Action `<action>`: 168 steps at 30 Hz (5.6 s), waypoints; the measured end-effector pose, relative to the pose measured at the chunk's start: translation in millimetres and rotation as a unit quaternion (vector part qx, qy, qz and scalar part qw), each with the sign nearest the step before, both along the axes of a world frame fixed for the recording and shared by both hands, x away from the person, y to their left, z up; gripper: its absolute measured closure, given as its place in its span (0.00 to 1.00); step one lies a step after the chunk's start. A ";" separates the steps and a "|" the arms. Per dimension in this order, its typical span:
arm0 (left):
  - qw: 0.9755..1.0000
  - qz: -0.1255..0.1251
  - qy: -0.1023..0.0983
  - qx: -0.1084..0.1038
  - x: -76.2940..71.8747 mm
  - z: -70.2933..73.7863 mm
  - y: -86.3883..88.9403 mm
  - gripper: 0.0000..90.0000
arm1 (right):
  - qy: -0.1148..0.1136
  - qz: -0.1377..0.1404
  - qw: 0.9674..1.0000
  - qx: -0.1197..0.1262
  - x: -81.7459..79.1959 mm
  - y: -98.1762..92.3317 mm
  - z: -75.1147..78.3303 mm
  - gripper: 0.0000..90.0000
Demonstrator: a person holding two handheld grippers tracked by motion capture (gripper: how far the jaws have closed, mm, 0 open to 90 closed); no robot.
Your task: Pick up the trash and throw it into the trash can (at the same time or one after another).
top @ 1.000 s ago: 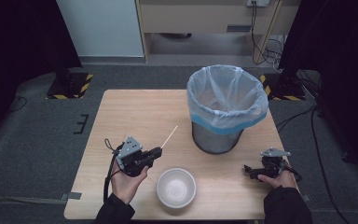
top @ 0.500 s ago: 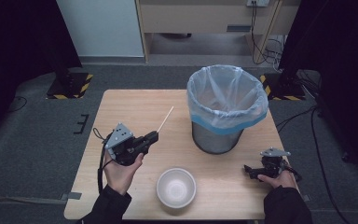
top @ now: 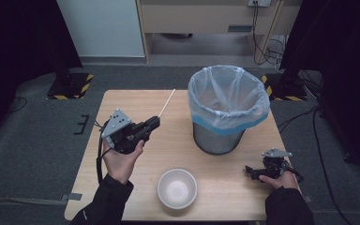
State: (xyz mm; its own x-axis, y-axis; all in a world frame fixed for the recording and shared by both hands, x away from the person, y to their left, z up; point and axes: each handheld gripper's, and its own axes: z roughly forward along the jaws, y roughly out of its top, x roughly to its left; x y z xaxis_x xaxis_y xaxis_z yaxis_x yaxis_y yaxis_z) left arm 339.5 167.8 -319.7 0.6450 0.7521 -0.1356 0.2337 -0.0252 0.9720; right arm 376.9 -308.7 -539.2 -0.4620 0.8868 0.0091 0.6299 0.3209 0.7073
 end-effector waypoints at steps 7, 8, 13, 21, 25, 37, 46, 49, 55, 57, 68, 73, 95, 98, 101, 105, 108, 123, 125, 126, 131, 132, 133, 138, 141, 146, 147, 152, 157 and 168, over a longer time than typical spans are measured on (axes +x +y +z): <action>1.000 0.002 -0.024 -0.006 9.1 23.5 -5.7 0.95 | 0.000 0.000 1.000 0.000 0.0 -0.1 0.0 0.01; 1.000 0.002 -0.027 -0.007 10.1 25.7 -6.8 0.95 | 0.000 0.000 1.000 0.000 -0.1 0.1 0.0 0.01; 0.999 -0.001 -0.037 -0.013 16.7 40.0 -15.6 0.95 | 0.000 0.000 1.000 0.000 0.1 -0.1 0.0 0.01; 0.999 -0.006 -0.051 -0.010 26.2 56.8 -31.5 0.95 | 0.000 0.000 1.000 0.000 0.1 -0.1 0.0 0.01; 0.998 -0.011 -0.060 -0.012 30.3 64.7 -39.7 0.95 | 0.000 -0.002 1.000 0.001 -0.1 0.3 0.0 0.01; 0.997 -0.018 -0.076 -0.019 44.9 82.4 -57.8 0.95 | -0.001 -0.001 1.000 0.001 0.1 0.1 -0.1 0.01; 0.996 -0.019 -0.089 -0.018 54.1 95.2 -69.3 0.95 | -0.002 0.000 1.000 0.000 0.2 0.0 -0.1 0.01; 0.995 -0.018 -0.093 -0.016 57.1 99.8 -73.2 0.95 | -0.002 0.000 1.000 0.000 0.2 0.0 -0.1 0.01; 0.995 -0.017 -0.100 -0.012 64.1 107.1 -82.4 0.95 | 0.000 0.000 1.000 0.001 0.2 0.2 0.1 0.01; 0.995 -0.016 -0.101 -0.011 67.8 109.2 -86.6 0.95 | 0.000 0.000 1.000 0.001 0.2 0.2 0.1 0.01; 0.994 -0.018 -0.111 0.004 86.1 113.1 -111.8 0.95 | -0.001 0.001 1.000 0.001 0.4 0.3 -0.1 0.01; 0.994 -0.024 -0.111 0.004 94.4 114.1 -124.0 0.95 | -0.001 0.001 1.000 0.001 0.5 0.3 -0.1 0.01; 0.996 -0.035 -0.082 0.011 134.7 96.4 -168.2 0.95 | 0.001 0.004 1.000 0.002 0.7 1.0 0.1 0.01; 0.996 -0.037 -0.076 0.016 140.6 95.1 -171.0 0.90 | 0.001 0.005 1.000 0.002 0.8 1.2 0.1 0.01; 0.995 -0.038 -0.087 0.012 141.5 95.0 -170.8 0.77 | 0.002 0.007 1.000 0.000 0.8 1.0 0.1 0.01; 0.995 -0.051 -0.084 0.000 136.7 95.0 -163.4 0.69 | 0.001 0.007 1.000 0.001 0.8 1.2 0.1 0.01; 0.995 -0.054 -0.084 -0.001 129.7 95.1 -153.8 0.64 | 0.001 0.007 1.000 0.001 0.8 1.3 0.1 0.01; 0.994 -0.062 -0.088 0.013 56.6 76.5 -69.2 0.44 | 0.000 0.006 1.000 0.001 0.6 1.5 0.0 0.01; 0.995 -0.061 -0.083 0.011 47.7 68.3 -58.6 0.41 | 0.000 0.006 1.000 0.001 0.6 1.5 0.0 0.01; 0.995 -0.059 -0.079 0.014 41.4 61.7 -50.9 0.40 | 0.000 0.006 1.000 0.001 0.6 1.4 0.0 0.01; 0.997 -0.048 -0.050 0.021 19.1 26.2 -26.0 0.37 | 0.002 0.006 1.000 0.001 0.5 1.4 0.1 0.01; 0.998 -0.046 -0.044 0.020 15.9 19.6 -23.0 0.37 | 0.002 0.006 1.000 0.001 0.4 1.4 0.1 0.01; 0.998 -0.045 -0.036 0.020 11.9 10.4 -19.4 0.36 | 0.002 0.006 1.000 0.001 0.5 1.4 0.1 0.01; 0.999 -0.034 0.010 0.036 -1.9 -37.6 -4.4 0.35 | 0.002 0.006 1.000 0.001 0.4 1.4 0.1 0.01; 0.998 -0.027 0.039 0.049 -7.1 -62.8 0.9 0.35 | 0.002 0.006 1.000 0.001 0.4 1.4 0.1 0.01; 0.994 -0.026 0.067 0.085 -15.3 -95.7 3.6 0.34 | 0.002 0.006 1.000 0.001 0.4 1.4 0.1 0.01; 0.993 -0.026 0.074 0.085 -17.3 -102.1 3.9 0.34 | 0.002 0.006 1.000 0.001 0.4 1.4 0.1 0.01; 0.990 -0.027 0.093 0.104 -21.2 -121.3 2.8 0.35 | 0.002 0.006 1.000 0.001 0.4 1.5 0.1 0.01; 0.984 -0.035 0.113 0.136 -21.3 -140.0 -2.9 0.37 | 0.002 0.005 1.000 0.001 0.2 1.6 0.1 0.01; 0.969 -0.062 0.163 0.173 -13.8 -168.0 -18.9 0.43 | 0.002 0.005 1.000 0.001 0.2 1.6 0.1 0.01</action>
